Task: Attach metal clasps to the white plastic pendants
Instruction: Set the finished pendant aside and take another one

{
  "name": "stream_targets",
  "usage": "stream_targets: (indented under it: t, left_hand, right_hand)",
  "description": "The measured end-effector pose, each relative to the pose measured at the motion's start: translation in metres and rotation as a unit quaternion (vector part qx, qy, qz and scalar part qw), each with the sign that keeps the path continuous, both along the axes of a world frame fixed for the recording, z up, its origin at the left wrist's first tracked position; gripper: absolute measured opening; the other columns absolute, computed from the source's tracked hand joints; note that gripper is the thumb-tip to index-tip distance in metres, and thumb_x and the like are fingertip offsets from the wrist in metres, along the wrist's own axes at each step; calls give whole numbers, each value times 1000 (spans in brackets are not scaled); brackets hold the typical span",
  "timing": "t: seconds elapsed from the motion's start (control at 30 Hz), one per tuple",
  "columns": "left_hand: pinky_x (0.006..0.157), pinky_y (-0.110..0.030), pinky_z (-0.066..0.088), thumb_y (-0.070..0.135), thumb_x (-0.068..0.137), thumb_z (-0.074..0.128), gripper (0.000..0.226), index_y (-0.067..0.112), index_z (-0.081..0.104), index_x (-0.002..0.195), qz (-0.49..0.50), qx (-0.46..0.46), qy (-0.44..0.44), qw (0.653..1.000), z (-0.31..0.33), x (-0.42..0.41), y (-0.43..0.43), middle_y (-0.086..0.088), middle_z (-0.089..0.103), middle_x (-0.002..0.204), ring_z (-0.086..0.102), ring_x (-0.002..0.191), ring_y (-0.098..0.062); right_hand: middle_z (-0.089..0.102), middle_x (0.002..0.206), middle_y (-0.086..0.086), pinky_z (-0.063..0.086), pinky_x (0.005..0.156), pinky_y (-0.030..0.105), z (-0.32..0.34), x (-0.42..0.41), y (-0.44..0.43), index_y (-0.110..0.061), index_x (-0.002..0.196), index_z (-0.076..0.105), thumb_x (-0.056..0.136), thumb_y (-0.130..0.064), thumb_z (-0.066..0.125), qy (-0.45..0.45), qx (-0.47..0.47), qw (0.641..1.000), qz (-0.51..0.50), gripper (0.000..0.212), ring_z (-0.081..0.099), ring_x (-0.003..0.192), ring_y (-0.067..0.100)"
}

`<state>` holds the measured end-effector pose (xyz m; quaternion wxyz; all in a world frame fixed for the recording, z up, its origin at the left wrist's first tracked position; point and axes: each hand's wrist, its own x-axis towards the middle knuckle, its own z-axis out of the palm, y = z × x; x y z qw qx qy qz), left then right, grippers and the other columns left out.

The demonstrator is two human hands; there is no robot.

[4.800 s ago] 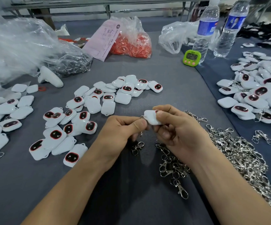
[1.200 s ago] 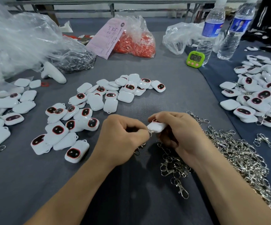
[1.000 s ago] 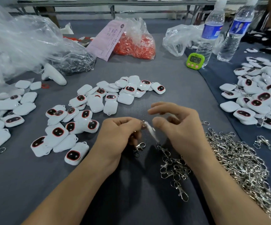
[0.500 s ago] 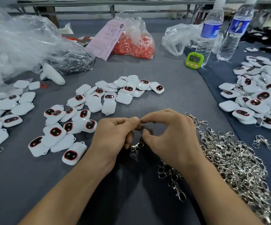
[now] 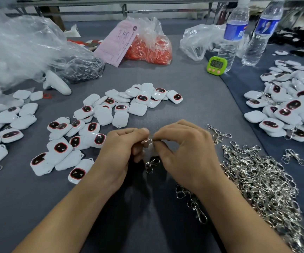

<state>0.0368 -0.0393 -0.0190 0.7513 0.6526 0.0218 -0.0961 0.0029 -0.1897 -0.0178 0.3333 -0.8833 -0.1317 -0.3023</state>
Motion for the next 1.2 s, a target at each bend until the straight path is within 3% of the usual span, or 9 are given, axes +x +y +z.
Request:
stream_targets:
  t: [0.13,0.27,0.37,0.47,0.67,0.77,0.9,1.03,1.2]
  left_hand:
    - [48,-24,37,40,80,74,33,15,69,60,8,9,-44,999,-1,-2,0,-2,46,49,41,46,-12]
    - [55,-25,47,65,70,71,41,25,76,70,24,145,-128,981,-3,-6,2,3,64,57,57,52,-11]
    - [58,-20,48,57,75,68,27,32,78,77,28,189,-178,965,-5,-9,0,8,69,63,62,57,-4]
    - [59,-22,51,33,83,74,9,29,79,76,30,175,-179,968,-7,-7,-1,3,71,66,61,61,-6]
    - [64,-14,50,7,84,75,15,19,83,81,-10,106,-131,986,-2,-5,-1,-1,78,76,65,67,-3]
    - [63,-10,49,4,83,76,19,22,82,84,-24,139,-152,978,-2,-6,-3,4,78,77,69,68,0]
    - [65,-8,49,5,85,75,25,30,80,82,-6,195,-212,958,-3,-8,-2,13,77,76,70,71,2]
    - [71,-10,48,7,86,75,24,30,79,83,-3,253,-251,934,-4,-8,0,18,75,78,69,76,0]
    - [68,-15,46,17,84,71,12,26,79,86,-11,300,-311,902,-4,-8,5,13,70,79,64,76,-10]
  right_hand:
    - [73,77,-13,48,74,22,-1,1,-1,-19,77,79,76,-9,77,10,34,999,-17,10,64,76,10]
    - [71,76,-12,46,72,18,1,-1,-2,-19,77,78,73,-9,78,14,36,999,-16,11,62,74,9]
    - [68,72,-10,46,69,21,1,-1,-2,-17,75,76,72,-8,77,12,25,1000,-10,9,60,72,11]
    - [66,71,-10,46,70,25,1,0,-2,-17,73,74,74,-9,73,25,50,998,-14,8,60,73,11]
    - [65,64,-8,46,62,23,-2,4,-4,-20,66,71,76,-7,73,99,179,978,-45,16,60,66,9]
    - [68,59,-4,43,54,19,-2,8,-3,-17,62,71,75,-1,72,146,286,947,-35,21,56,54,4]
    - [70,62,5,48,57,32,-3,11,-6,-15,65,74,74,-4,72,231,351,907,-9,15,58,57,12]
    - [73,66,-4,55,59,25,-2,9,-7,-20,71,75,76,-4,72,194,272,942,-9,17,67,60,9]
    - [68,63,-11,45,56,14,2,5,-10,-25,72,71,78,-7,74,137,150,979,15,18,63,57,6]
